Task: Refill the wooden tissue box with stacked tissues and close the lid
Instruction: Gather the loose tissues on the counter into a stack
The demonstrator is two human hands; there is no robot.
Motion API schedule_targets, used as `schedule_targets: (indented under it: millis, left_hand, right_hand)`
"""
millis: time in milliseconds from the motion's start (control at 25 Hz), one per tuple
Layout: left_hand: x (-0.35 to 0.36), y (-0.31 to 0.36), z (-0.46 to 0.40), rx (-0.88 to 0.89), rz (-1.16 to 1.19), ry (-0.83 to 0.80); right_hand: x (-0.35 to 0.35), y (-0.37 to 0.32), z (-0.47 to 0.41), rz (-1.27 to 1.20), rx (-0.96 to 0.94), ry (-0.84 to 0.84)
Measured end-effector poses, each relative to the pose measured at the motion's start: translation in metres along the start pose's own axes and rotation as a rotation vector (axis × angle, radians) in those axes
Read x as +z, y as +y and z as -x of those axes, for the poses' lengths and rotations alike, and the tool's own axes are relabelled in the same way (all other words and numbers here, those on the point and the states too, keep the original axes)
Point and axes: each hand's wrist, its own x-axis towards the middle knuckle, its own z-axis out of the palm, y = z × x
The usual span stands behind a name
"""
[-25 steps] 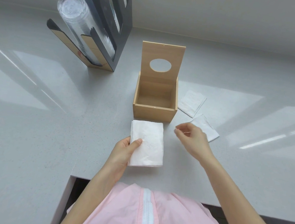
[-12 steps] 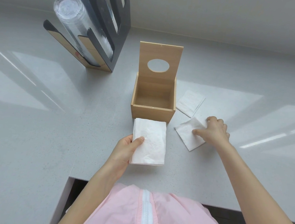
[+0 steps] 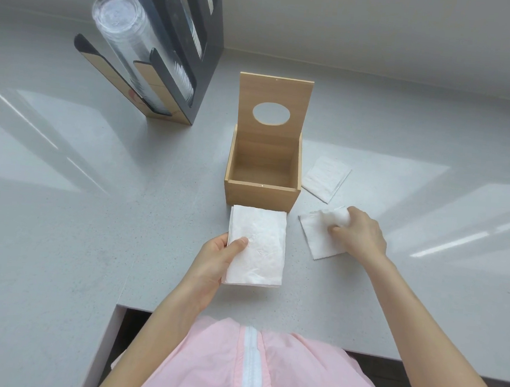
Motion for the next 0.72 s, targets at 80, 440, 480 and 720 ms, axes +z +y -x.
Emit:
schedule_targets:
  millis: [80,440,480,720]
  left_hand:
    - [-0.002,0.000,0.001,0.002,-0.002,0.005]
    - [-0.004,-0.002,0.003,0.031,0.011,0.012]
    - [-0.003,-0.002,0.003,0.037,0.016,0.010]
    - [0.000,-0.001,0.003,0.041,0.066,0.007]
  right_hand:
    - [0.001,-0.001,0.006,-0.075,-0.059,-0.014]
    - [-0.010,-0.022,0.064,-1.025,-0.147,-0.375]
    - [-0.008,-0.026,0.068,-1.092,-0.140,-0.406]
    - [0.020,-0.050,0.094,-1.157,-0.091,-0.444]
